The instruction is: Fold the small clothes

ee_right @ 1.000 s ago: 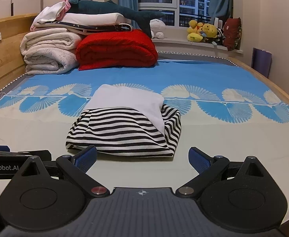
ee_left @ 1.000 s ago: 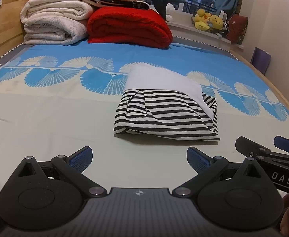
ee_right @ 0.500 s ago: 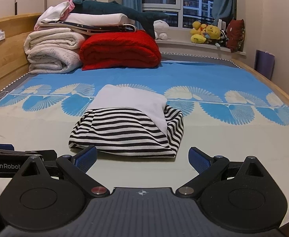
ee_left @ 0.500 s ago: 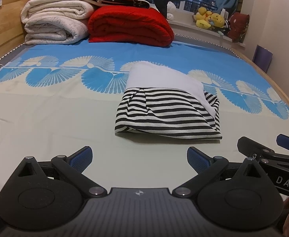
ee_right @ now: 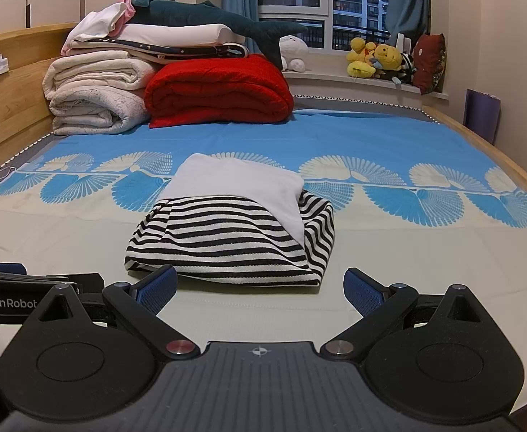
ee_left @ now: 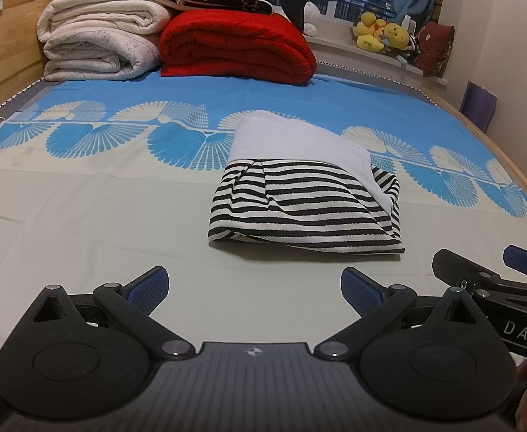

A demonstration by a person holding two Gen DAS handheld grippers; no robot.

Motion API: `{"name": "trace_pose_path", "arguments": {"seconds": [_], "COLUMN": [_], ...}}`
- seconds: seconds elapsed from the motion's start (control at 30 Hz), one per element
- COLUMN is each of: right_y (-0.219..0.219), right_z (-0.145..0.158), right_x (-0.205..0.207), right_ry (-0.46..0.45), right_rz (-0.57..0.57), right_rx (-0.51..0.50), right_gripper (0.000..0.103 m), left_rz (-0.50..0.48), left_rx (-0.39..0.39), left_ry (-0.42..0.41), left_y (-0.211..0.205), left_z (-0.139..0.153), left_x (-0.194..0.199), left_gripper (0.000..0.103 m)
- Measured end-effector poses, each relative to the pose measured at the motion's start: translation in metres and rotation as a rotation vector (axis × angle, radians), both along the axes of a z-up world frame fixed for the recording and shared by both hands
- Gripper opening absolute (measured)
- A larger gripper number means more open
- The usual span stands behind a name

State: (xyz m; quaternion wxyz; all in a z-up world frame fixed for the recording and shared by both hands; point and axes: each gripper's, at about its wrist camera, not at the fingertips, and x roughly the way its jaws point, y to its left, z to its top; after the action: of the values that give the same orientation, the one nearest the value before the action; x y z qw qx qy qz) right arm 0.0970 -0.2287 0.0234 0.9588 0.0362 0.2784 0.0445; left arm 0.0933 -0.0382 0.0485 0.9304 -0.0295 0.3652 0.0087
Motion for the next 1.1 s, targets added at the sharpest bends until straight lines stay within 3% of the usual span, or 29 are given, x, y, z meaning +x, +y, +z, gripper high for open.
{"name": "trace_pose_path", "arguments": {"seconds": [1.1], "right_y": [-0.0017], "right_z": [-0.002], "right_x": [0.0], "right_ry": [0.005], "right_rz": [-0.005], "right_rx": [0.0], "right_gripper": [0.099], "left_rz": [-0.001], "left_rx": [-0.001], "left_ry": [0.001], "left_y": [0.0007], "left_z": [0.0005], "left_x": [0.0002], "left_gripper": [0.102]}}
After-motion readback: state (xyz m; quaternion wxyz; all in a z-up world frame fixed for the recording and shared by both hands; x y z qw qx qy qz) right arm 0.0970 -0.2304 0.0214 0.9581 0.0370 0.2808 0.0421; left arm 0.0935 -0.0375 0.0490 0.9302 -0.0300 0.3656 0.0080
